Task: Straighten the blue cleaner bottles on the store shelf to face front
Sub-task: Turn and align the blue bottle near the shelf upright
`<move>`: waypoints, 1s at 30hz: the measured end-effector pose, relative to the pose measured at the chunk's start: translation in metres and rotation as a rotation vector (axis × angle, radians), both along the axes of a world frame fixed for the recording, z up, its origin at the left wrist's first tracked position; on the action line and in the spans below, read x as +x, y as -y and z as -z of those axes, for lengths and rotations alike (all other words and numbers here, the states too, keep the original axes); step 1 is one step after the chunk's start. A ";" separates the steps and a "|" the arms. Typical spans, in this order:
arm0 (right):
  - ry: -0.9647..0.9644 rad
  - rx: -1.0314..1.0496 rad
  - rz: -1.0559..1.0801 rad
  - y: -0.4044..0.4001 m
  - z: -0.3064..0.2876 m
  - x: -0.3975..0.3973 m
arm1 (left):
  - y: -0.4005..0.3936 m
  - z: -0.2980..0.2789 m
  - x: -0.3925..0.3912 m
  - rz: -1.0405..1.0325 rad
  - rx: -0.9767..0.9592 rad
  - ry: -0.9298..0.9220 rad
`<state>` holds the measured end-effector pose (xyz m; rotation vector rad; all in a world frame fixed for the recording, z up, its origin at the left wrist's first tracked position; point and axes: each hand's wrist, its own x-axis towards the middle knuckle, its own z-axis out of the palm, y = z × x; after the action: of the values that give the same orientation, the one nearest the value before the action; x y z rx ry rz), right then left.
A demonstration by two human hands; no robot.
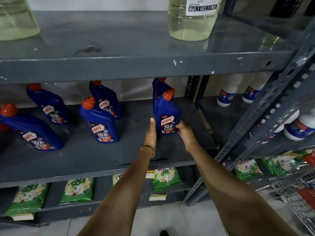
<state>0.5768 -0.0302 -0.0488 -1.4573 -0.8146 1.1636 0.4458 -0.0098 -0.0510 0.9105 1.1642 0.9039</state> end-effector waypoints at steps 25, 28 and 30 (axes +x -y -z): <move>-0.033 -0.092 -0.139 0.053 0.002 0.012 | 0.041 0.006 -0.003 -0.018 0.027 -0.021; -0.056 -0.092 -0.129 0.066 0.001 0.008 | 0.050 0.005 -0.004 -0.014 0.014 -0.043; -0.065 -0.082 -0.125 0.074 0.003 0.006 | 0.058 0.005 -0.005 -0.019 0.003 -0.068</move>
<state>0.5832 -0.1038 -0.0515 -1.4439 -0.8307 1.3455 0.4411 -0.0674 -0.0558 0.9397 1.2318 0.8965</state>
